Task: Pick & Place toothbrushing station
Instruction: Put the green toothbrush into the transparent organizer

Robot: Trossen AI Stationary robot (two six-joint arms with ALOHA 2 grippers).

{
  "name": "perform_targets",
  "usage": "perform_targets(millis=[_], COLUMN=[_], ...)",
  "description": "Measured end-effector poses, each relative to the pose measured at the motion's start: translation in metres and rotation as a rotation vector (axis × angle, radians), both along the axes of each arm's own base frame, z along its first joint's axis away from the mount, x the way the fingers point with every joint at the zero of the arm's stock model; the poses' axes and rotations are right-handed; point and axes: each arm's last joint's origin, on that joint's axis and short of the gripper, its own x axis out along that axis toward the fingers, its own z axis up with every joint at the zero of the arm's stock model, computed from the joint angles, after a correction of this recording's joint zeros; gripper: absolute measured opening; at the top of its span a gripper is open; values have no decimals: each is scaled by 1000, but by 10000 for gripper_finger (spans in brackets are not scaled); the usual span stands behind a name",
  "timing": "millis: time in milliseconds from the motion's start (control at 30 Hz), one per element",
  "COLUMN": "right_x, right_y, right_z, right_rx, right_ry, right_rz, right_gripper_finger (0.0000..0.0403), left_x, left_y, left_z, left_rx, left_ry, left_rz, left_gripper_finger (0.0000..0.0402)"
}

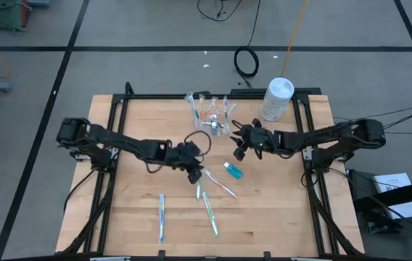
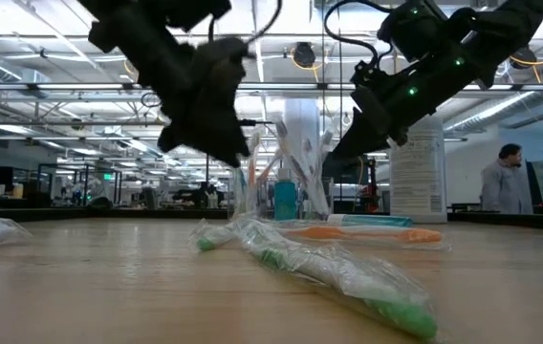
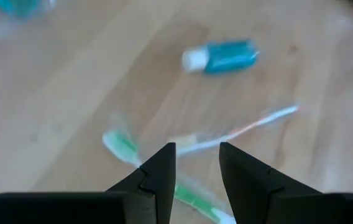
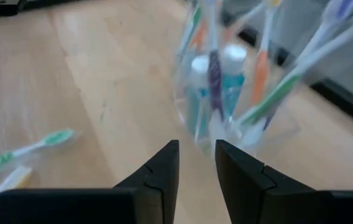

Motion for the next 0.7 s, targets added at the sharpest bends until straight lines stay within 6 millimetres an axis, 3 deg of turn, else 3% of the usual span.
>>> perform_targets(millis=[167,367,700], right_x=[3,8,8], right_y=[12,31,47], right_z=[-11,-15,-16], right_rx=[43,156,136], right_ry=[43,35,52], right_rz=[48,239,314], right_gripper_finger=[94,93,93], left_x=[4,8,12], left_y=[-8,-11,-10], left_z=[-31,-58,-68], left_rx=[-46,-94,-87], left_ry=[109,172,149], left_rz=[96,224,320], left_gripper_finger=[127,127,127])
